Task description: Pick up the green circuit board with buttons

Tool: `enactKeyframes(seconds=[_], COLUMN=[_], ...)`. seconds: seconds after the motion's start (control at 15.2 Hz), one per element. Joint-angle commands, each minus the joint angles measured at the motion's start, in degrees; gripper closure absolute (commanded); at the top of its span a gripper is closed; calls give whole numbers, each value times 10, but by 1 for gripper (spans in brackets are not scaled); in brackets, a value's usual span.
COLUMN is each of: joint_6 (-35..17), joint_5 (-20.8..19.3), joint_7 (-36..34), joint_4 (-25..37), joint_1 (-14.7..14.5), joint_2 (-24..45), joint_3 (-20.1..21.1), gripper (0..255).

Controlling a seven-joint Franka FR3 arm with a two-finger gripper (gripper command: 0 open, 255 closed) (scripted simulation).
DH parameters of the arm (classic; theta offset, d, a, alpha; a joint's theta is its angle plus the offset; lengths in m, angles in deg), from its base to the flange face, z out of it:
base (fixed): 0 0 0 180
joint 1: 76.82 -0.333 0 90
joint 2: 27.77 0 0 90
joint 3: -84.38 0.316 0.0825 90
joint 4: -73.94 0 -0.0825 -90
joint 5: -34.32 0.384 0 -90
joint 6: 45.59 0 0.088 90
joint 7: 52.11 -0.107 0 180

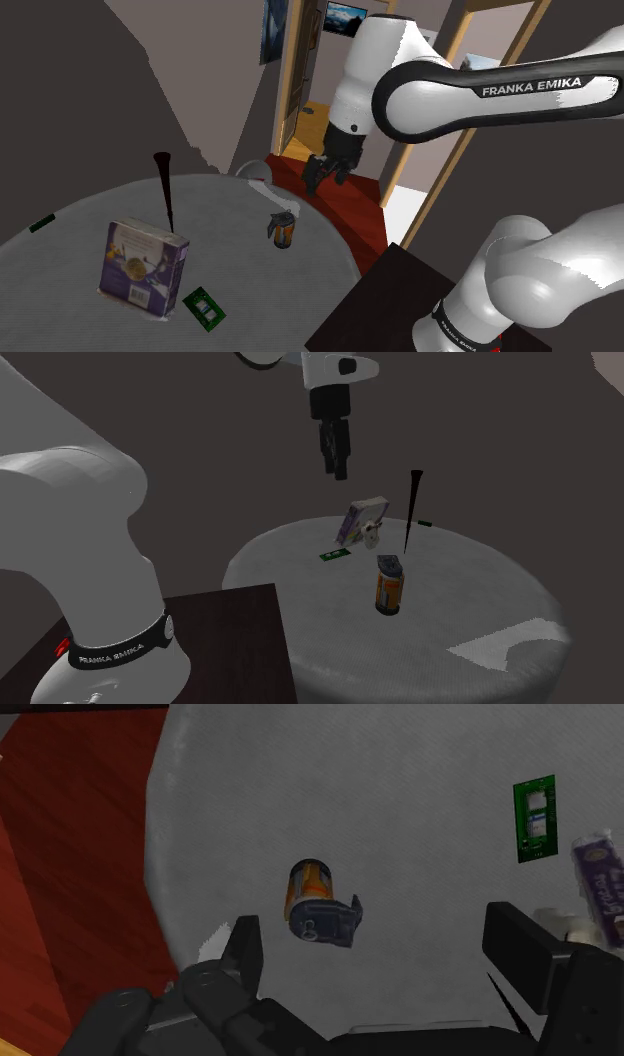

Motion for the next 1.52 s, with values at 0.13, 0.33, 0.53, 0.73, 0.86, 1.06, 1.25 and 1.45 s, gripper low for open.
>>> enactKeyframes(seconds=[0.13,0.33,0.53,0.73,0.86,1.06,1.25,1.45], joint_6=[-72,-126,-177,-223,-250,-280,-298,-308], joint_5=[3,-5,-26,-65,-104,-181,-264,-333], joint_7=[-37,-69,-109,-160,-201,-274,-349,-412], joint_4=[-11,-9,1,18,34,65,105,151], joint_1=[-6,-6,-2,6,11,10,-13,-50], joint_2=[56,109,169,236,283,359,436,509], joint_3=[38,69,101,132,149,164,154,130], gripper=[0,0,0,0,0,0,0,0])
